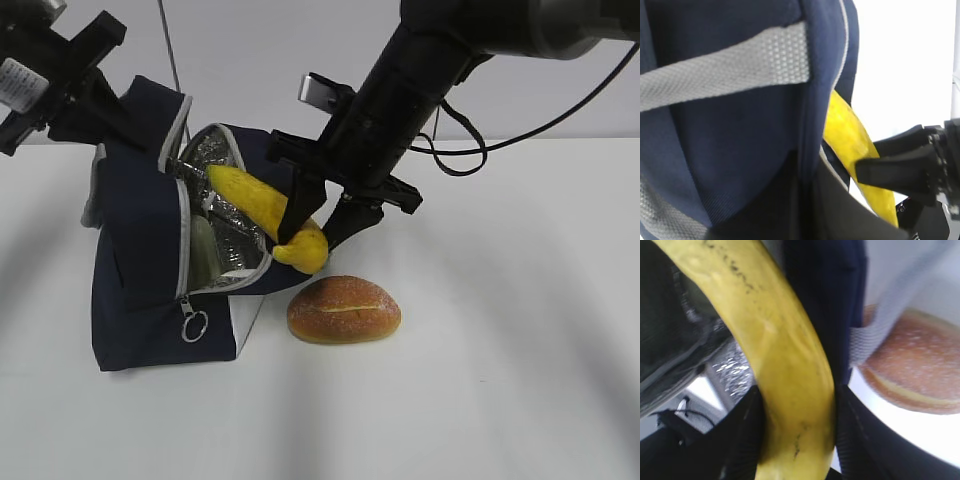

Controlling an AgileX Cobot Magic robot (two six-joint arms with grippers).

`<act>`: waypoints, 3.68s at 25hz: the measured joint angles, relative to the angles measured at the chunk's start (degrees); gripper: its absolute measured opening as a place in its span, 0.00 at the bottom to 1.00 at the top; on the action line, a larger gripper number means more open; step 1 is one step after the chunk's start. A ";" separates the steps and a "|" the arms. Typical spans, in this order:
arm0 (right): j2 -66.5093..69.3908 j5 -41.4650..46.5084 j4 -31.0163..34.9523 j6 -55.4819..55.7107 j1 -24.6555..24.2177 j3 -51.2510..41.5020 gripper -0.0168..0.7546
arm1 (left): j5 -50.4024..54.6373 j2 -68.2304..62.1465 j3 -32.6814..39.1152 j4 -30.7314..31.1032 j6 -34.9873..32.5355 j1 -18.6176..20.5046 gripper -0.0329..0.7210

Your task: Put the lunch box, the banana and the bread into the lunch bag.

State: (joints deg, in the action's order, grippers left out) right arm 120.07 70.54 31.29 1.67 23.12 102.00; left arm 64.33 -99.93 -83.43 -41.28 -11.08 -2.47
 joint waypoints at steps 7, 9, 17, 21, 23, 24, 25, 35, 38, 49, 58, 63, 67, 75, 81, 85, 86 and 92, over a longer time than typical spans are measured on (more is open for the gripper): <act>0.39 -9.12 -1.73 4.56 4.00 1.50 0.42 | 0.34 0.00 0.00 0.11 0.00 0.00 0.04; 0.39 -12.07 -1.73 4.92 5.93 2.03 0.42 | 0.46 0.00 0.00 0.11 0.00 0.00 0.04; 0.91 -23.18 -11.71 4.90 10.55 2.22 0.42 | 0.93 0.00 0.00 0.41 0.00 0.00 0.04; 2.64 -25.78 -11.97 3.89 10.75 2.36 0.42 | 1.30 0.00 0.00 0.41 0.00 0.06 0.04; 3.35 -26.04 -10.98 3.05 11.19 2.67 0.44 | 1.34 0.00 0.00 0.43 0.00 0.11 0.04; 3.80 -26.04 -10.85 2.24 11.58 3.00 0.46 | 1.34 0.00 0.00 0.43 0.00 0.11 0.04; 4.16 -26.04 -10.63 1.06 11.91 3.14 0.49 | 1.43 0.00 0.00 0.48 0.00 0.11 0.04; 4.74 -13.51 -19.29 -2.78 13.16 12.12 0.82 | 1.90 0.00 0.00 0.42 -0.10 0.11 0.04; 4.84 -4.29 -24.62 -4.34 13.16 18.12 0.77 | 1.90 0.00 0.00 0.35 -0.19 0.11 0.04; -2.74 0.05 -29.36 -13.54 12.18 9.92 0.75 | 1.90 0.00 0.00 0.35 -0.19 0.11 0.04; -15.35 -3.07 -25.52 -28.79 6.28 -10.02 0.75 | 1.90 0.00 0.00 0.35 -0.26 0.11 0.04; -19.14 -8.97 -21.87 -37.19 5.14 -18.34 0.75 | 1.90 0.00 0.00 0.35 -0.30 0.11 0.04; -19.62 -13.25 -21.26 -41.16 4.24 -22.61 0.75 | 1.90 0.00 0.00 0.35 -0.45 0.11 0.04; -19.24 -20.38 -21.36 -49.04 4.20 -23.65 0.75 | 1.90 0.00 0.00 0.35 -0.68 0.11 0.04; -14.59 -20.98 -20.90 -52.16 4.20 -23.65 0.82 | 1.90 0.00 0.00 0.35 -1.09 0.11 0.04; -11.49 -21.81 -18.46 -56.52 4.20 -23.65 0.82 | 1.90 0.00 0.00 0.35 -2.22 0.11 0.04; -10.71 -22.28 -18.17 -57.42 4.20 -23.65 0.82 | 1.90 0.00 0.00 0.35 -2.26 0.11 0.04; -7.15 -25.46 -17.15 -63.45 4.20 -23.65 0.82 | 1.90 0.00 0.00 0.35 -2.84 0.11 0.04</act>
State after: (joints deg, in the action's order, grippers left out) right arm 112.92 45.08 14.15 -61.77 27.33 78.34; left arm 66.23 -99.93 -83.43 -40.92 -13.92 -2.36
